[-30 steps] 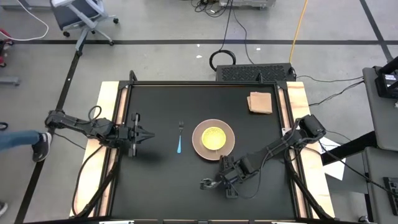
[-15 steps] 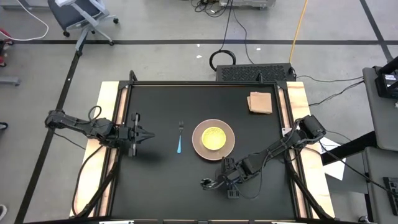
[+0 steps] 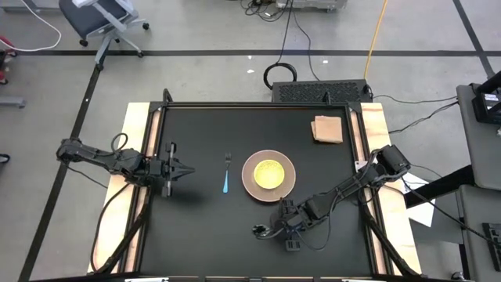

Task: Set table place
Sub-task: Put the silver spoon in the yellow bowl

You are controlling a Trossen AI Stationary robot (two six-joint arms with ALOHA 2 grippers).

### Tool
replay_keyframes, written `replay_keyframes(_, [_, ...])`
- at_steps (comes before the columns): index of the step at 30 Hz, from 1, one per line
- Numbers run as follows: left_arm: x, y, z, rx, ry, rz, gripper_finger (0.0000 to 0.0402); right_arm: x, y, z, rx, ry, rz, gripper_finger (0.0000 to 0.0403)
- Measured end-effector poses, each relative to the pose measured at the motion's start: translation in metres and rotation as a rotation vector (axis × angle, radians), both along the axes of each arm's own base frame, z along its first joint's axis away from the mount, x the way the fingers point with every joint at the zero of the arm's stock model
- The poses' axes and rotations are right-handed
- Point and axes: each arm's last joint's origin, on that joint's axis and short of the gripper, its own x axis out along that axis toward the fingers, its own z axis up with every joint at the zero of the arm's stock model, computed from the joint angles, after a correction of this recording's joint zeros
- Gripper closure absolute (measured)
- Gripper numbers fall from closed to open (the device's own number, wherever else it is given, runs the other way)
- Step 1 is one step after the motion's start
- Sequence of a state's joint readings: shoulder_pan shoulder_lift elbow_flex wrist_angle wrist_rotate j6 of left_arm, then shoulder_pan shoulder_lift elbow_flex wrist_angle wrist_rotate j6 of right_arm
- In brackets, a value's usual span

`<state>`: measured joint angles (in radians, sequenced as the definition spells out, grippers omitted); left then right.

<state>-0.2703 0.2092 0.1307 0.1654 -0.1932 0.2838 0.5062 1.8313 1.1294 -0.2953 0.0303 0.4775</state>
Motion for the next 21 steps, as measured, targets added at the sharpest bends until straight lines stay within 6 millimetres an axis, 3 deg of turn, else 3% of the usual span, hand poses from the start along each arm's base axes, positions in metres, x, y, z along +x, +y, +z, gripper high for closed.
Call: replay_keyframes(21, [0.000, 0.000, -0.001, 0.004, 0.006, 0.000, 0.0373, -0.002, -0.001, -0.016, -0.019, 0.017, 0.007, 0.0232])
